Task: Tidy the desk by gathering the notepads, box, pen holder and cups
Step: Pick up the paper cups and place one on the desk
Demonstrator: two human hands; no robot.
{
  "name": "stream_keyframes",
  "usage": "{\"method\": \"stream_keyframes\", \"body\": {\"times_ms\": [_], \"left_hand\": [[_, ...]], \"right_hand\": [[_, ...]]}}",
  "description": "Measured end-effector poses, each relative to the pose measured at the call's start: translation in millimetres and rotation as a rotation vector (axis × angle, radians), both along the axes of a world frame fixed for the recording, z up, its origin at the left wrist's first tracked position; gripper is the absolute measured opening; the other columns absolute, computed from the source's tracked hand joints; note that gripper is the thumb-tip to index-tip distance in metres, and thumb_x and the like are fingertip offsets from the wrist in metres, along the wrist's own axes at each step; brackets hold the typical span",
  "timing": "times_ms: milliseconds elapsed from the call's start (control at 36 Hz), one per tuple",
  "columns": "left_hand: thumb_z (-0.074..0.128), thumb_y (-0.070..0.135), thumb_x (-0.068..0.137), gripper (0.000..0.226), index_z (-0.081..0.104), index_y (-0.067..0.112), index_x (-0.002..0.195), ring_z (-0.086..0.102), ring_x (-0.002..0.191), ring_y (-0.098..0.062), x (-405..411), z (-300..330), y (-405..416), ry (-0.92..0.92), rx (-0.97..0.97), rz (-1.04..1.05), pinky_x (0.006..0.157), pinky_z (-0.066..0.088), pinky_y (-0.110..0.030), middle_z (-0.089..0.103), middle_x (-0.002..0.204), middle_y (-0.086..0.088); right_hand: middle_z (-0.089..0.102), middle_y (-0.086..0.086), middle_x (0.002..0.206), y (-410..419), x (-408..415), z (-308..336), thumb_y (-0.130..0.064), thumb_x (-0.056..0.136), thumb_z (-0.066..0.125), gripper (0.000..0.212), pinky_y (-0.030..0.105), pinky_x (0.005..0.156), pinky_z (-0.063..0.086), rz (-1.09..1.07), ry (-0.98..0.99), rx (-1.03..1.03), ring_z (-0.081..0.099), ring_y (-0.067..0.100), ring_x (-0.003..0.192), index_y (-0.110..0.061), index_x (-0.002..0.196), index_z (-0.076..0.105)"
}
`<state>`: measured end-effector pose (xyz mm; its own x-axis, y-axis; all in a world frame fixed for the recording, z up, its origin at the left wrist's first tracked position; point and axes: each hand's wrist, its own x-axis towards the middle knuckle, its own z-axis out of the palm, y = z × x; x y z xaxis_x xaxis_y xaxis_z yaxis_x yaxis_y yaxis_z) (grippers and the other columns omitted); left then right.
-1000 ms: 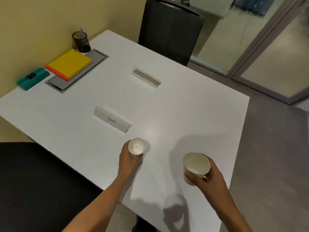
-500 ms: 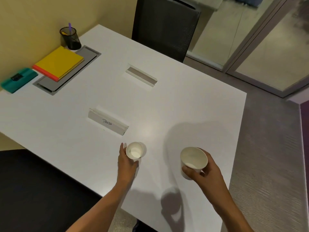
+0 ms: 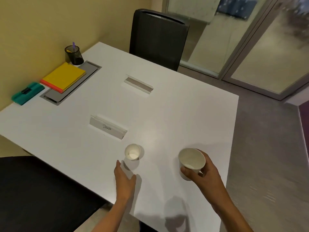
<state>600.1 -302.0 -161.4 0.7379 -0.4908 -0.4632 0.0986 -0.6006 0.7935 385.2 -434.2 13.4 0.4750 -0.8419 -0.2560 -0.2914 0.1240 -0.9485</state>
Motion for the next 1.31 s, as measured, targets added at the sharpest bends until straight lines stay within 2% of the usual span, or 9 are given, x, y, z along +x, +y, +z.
{"method": "stream_keyframes", "body": {"times_ms": [222, 333, 417, 556, 667, 833, 1056, 1194, 1306], "left_hand": [[0.069, 0.027, 0.092, 0.084, 0.016, 0.014, 0.156, 0.024, 0.148, -0.03, -55, 30, 1, -0.046, -0.031, -0.036, 0.119, 0.027, -0.046, 0.02, 0.16, -0.01], [0.067, 0.034, 0.092, 0.081, 0.019, 0.018, 0.155, 0.023, 0.149, -0.025, -97, 47, -7, -0.106, -0.091, -0.163, 0.12, 0.026, -0.042, 0.02, 0.162, -0.005], [0.068, 0.038, 0.091, 0.08, 0.021, 0.024, 0.155, 0.028, 0.147, -0.02, -136, 64, -13, -0.111, -0.134, -0.206, 0.118, 0.029, -0.038, 0.022, 0.161, 0.0], [0.07, 0.038, 0.089, 0.077, 0.026, 0.029, 0.151, 0.034, 0.143, -0.015, -209, 96, -23, -0.157, -0.224, -0.266, 0.118, 0.034, -0.041, 0.028, 0.158, 0.006], [0.071, 0.04, 0.087, 0.074, 0.031, 0.031, 0.149, 0.037, 0.142, -0.015, -267, 117, -30, -0.179, -0.252, -0.333, 0.115, 0.036, -0.036, 0.031, 0.157, 0.008], [0.074, 0.04, 0.085, 0.074, 0.033, 0.035, 0.146, 0.038, 0.141, -0.015, -345, 138, -42, -0.218, -0.291, -0.433, 0.117, 0.036, -0.039, 0.032, 0.157, 0.01], [0.073, 0.038, 0.087, 0.067, 0.033, 0.042, 0.141, 0.039, 0.133, -0.001, -412, 147, -69, -0.281, -0.338, -0.634, 0.106, 0.028, -0.012, 0.036, 0.148, 0.019], [0.066, 0.039, 0.092, 0.069, 0.033, 0.027, 0.151, 0.03, 0.143, -0.007, -433, 150, -102, -0.404, -0.297, -0.815, 0.12, 0.025, -0.026, 0.028, 0.158, 0.01], [0.066, 0.035, 0.093, 0.066, 0.036, 0.022, 0.15, 0.028, 0.145, -0.008, -443, 151, -132, -0.458, -0.308, -0.881, 0.118, 0.021, -0.021, 0.029, 0.158, 0.005]], "right_hand": [[0.068, -0.022, 0.116, 11, -51, 4, -0.052, 0.062, 0.085, 0.061, 0.01, 0.078, 0.053, -0.031, -0.049, -0.021, 0.066, -0.002, 0.105, -0.056, 0.117, 0.058], [0.069, -0.019, 0.116, 14, -93, 2, -0.031, 0.073, 0.091, 0.059, 0.013, 0.078, 0.054, -0.029, -0.072, -0.057, 0.066, 0.002, 0.107, -0.053, 0.117, 0.06], [0.07, -0.017, 0.115, 18, -131, 4, -0.042, 0.066, 0.093, 0.06, 0.013, 0.078, 0.054, -0.049, -0.116, -0.063, 0.067, 0.002, 0.105, -0.05, 0.117, 0.062], [0.069, -0.023, 0.114, 24, -204, 10, -0.04, 0.067, 0.093, 0.061, 0.009, 0.075, 0.054, -0.07, -0.15, -0.048, 0.065, -0.004, 0.105, -0.059, 0.114, 0.06], [0.068, -0.022, 0.119, 28, -262, 12, -0.057, 0.054, 0.091, 0.076, 0.017, 0.078, 0.056, -0.132, -0.157, -0.051, 0.064, -0.004, 0.108, -0.051, 0.123, 0.058], [0.069, -0.02, 0.117, 31, -335, 19, -0.059, 0.052, 0.089, 0.073, 0.023, 0.085, 0.055, -0.204, -0.169, -0.091, 0.065, 0.001, 0.11, -0.056, 0.119, 0.058], [0.07, -0.015, 0.12, 27, -411, 18, -0.054, 0.056, 0.091, 0.073, 0.024, 0.087, 0.056, -0.324, -0.216, -0.105, 0.066, 0.004, 0.112, -0.053, 0.122, 0.059], [0.072, -0.013, 0.116, 11, -437, 20, -0.048, 0.057, 0.09, 0.074, 0.018, 0.081, 0.055, -0.381, -0.219, -0.118, 0.068, 0.004, 0.106, -0.042, 0.125, 0.061], [0.073, -0.014, 0.114, -13, -447, 20, -0.045, 0.058, 0.09, 0.07, 0.015, 0.078, 0.054, -0.407, -0.213, -0.124, 0.068, 0.004, 0.104, -0.043, 0.122, 0.062]]}}
